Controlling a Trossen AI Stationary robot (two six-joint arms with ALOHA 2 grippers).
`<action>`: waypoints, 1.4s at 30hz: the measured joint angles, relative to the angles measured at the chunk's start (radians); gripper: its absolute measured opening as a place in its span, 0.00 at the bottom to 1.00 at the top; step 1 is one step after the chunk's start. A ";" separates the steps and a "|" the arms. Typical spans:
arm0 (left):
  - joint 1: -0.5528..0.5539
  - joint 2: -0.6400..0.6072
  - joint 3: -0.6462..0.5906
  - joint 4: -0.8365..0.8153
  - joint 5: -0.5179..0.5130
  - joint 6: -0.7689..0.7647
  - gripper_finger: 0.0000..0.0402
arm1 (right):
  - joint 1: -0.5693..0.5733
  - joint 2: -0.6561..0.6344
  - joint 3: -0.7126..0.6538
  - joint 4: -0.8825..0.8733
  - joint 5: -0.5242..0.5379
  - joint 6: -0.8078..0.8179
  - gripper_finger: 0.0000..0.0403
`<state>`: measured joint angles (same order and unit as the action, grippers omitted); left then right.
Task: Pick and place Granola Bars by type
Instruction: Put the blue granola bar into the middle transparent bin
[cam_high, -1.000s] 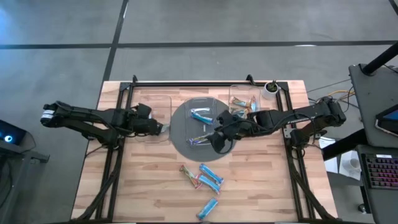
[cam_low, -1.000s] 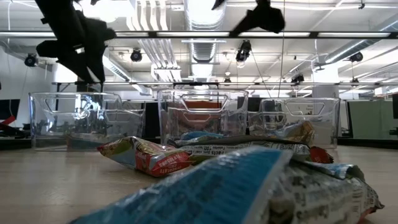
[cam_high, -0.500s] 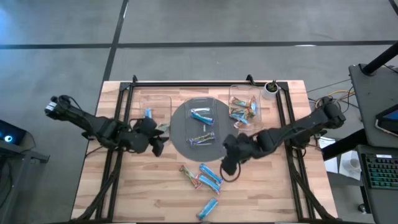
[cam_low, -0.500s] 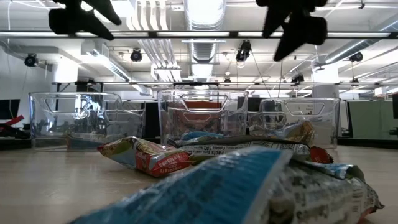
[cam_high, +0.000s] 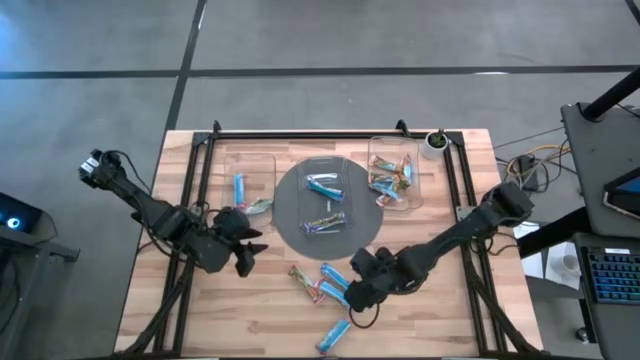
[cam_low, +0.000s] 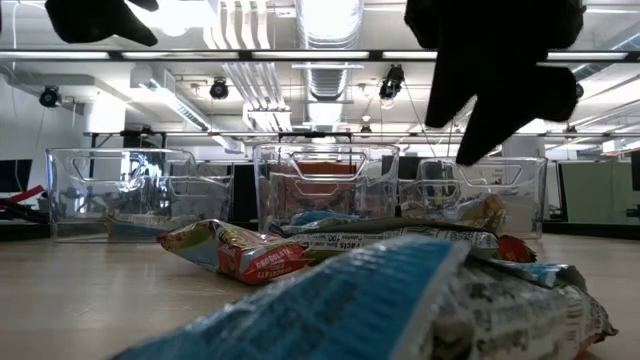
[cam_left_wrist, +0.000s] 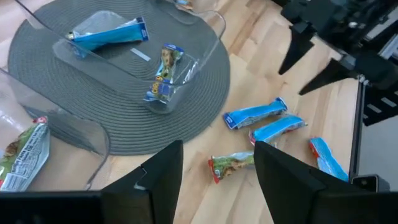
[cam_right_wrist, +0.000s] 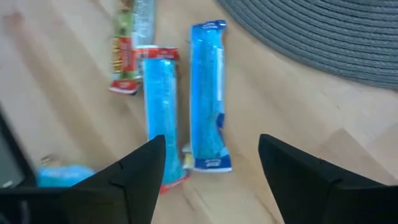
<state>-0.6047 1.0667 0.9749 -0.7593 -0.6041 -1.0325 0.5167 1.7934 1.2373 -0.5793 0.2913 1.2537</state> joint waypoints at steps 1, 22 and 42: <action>-0.005 0.003 0.000 0.001 0.000 0.000 0.45 | 0.000 0.011 0.000 0.006 0.007 0.009 0.61; -0.018 0.030 -0.024 0.013 -0.015 -0.025 0.45 | -0.002 0.189 0.000 0.153 0.022 0.018 0.59; -0.018 0.031 -0.031 0.019 -0.023 -0.031 0.45 | -0.010 0.195 0.007 0.144 -0.006 0.051 0.17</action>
<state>-0.6228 1.0973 0.9440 -0.7406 -0.6273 -1.0637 0.5070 1.9884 1.2446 -0.4349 0.2856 1.3044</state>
